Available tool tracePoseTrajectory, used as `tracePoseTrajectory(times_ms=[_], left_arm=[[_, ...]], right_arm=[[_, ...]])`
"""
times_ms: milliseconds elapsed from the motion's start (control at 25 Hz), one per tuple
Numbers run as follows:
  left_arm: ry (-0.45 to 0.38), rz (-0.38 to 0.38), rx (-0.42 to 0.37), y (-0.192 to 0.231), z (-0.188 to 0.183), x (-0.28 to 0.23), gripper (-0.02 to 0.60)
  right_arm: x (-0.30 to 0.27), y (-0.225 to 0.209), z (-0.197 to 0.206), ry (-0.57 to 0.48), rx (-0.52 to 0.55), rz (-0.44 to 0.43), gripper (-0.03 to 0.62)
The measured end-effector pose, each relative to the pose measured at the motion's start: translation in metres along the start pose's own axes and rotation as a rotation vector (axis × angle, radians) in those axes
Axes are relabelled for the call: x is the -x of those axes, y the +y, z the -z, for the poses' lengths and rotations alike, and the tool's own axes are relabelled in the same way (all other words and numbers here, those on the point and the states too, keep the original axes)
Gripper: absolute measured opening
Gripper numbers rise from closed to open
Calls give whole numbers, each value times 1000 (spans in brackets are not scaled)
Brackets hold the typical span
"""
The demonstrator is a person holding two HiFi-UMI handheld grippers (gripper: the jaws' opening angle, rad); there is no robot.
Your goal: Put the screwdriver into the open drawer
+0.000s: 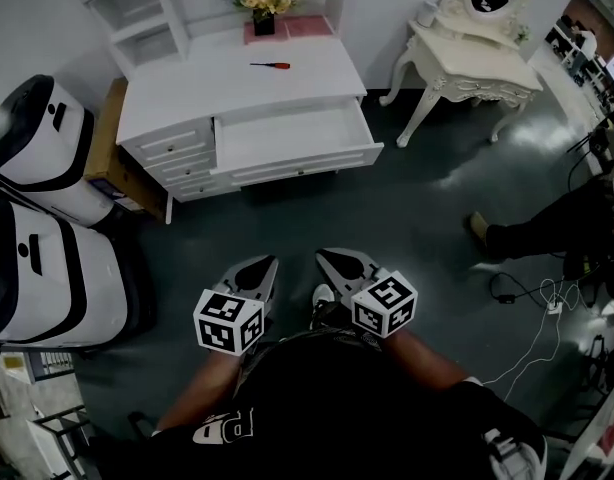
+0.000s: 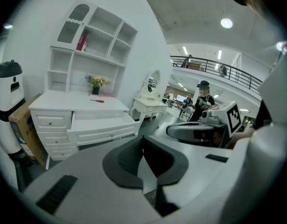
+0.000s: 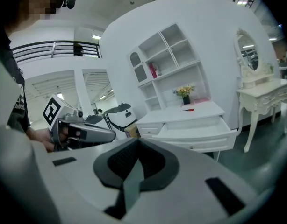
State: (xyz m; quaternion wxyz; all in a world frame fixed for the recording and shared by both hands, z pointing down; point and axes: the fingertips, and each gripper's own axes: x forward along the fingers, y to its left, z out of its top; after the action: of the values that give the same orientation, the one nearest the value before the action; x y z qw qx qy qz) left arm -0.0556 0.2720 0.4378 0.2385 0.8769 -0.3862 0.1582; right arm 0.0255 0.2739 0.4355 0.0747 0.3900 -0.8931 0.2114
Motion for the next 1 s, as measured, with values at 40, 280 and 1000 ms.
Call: tracePoseTrajectory(times_ms=[40,280,1000], left_arm=[[0,-4,1,2,-4,-6,15],[-11,-45,19,15,-30,-36,15],[-6,-101,8,11,-79,-123,15]], right_arm=[[-4,-5,-4,-1,5,-9,9],[-22,-41,-24,18,10,-43,9],[-31,-133,-57,24,5,-103,9]])
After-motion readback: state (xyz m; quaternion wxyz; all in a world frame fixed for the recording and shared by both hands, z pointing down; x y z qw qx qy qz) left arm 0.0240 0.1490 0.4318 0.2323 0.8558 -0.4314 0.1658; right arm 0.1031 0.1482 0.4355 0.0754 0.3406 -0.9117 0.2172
